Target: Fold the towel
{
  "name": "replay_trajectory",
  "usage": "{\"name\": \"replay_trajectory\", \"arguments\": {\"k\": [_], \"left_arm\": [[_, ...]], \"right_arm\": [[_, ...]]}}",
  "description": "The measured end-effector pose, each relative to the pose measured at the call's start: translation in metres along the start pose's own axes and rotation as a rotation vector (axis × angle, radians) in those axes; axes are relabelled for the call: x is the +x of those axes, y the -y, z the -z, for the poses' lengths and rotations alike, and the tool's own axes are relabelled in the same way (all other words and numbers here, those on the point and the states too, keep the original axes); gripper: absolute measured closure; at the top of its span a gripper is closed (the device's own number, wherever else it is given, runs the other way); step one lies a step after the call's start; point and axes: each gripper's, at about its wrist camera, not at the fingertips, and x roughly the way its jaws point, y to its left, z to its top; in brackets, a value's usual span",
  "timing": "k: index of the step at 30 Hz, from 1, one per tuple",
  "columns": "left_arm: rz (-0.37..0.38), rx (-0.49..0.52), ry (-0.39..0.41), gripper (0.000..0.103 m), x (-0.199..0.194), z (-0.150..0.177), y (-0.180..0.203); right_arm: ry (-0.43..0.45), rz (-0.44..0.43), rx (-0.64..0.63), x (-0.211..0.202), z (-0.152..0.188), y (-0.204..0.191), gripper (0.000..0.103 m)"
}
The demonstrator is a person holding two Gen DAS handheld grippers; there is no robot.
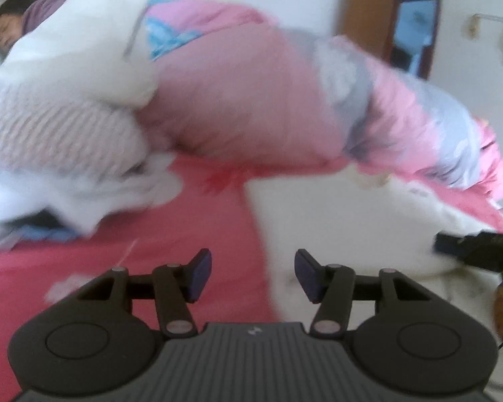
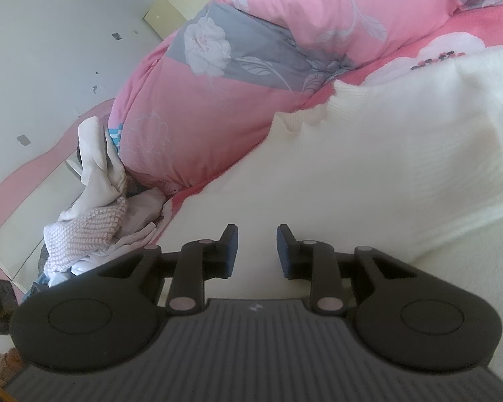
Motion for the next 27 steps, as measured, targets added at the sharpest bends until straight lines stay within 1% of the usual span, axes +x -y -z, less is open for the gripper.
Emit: {"name": "replay_trajectory", "arguments": {"k": [1,3,4,6,7,9,11,13,15,16,18,20,22,24,26,27], "left_arm": [[0.026,0.017,0.008,0.053,0.005,-0.002,0.009],[0.08,0.054,0.023,0.056,0.017,-0.005,0.027],[0.097,0.076,0.013,0.056,0.025,-0.004,0.035],[0.106,0.1,-0.048,0.06,0.045,0.005,0.043],[0.11,0.089,-0.067,0.062,0.051,0.01,0.041],[0.119,0.056,-0.097,0.063,0.06,0.02,0.034],[0.143,0.001,-0.1,0.066,0.06,0.019,0.024],[0.165,-0.031,-0.096,0.067,0.06,0.022,0.018],[0.181,-0.047,-0.091,0.068,0.058,0.023,0.013],[0.187,-0.054,-0.09,0.068,0.058,0.024,0.012],[0.199,-0.071,-0.089,0.068,0.059,0.023,0.008],[0.207,-0.083,-0.089,0.068,0.06,0.022,0.008],[0.207,-0.082,-0.088,0.068,0.059,0.022,0.008],[0.204,-0.079,-0.089,0.068,0.058,0.022,0.008],[0.197,-0.072,-0.088,0.068,0.056,0.02,0.01],[0.192,-0.063,-0.083,0.065,0.053,0.018,0.013]], "right_arm": [[0.0,0.001,0.001,0.0,0.0,0.0,0.078],[0.0,0.005,0.005,0.0,0.0,0.001,0.078],[0.001,0.006,0.007,0.0,0.001,0.001,0.078],[-0.002,0.012,0.011,0.0,0.001,0.001,0.079],[-0.003,0.015,0.012,0.0,0.001,0.001,0.079],[-0.005,0.022,0.011,0.001,0.0,0.001,0.079],[-0.008,0.031,0.006,0.001,0.0,0.0,0.079],[-0.01,0.05,-0.001,0.001,0.0,-0.002,0.079],[0.0,0.097,-0.026,-0.004,-0.003,-0.009,0.078],[0.015,0.125,-0.055,-0.009,-0.004,-0.014,0.078],[0.075,0.173,-0.107,-0.022,-0.009,-0.021,0.078],[0.095,0.238,-0.11,-0.03,-0.016,-0.017,0.078],[0.072,0.358,-0.072,-0.027,-0.021,0.0,0.078],[0.052,0.365,0.042,-0.024,-0.022,0.026,0.083],[0.069,0.324,0.137,-0.033,-0.028,0.037,0.083],[0.089,0.327,0.155,-0.042,-0.031,0.037,0.082]]}}
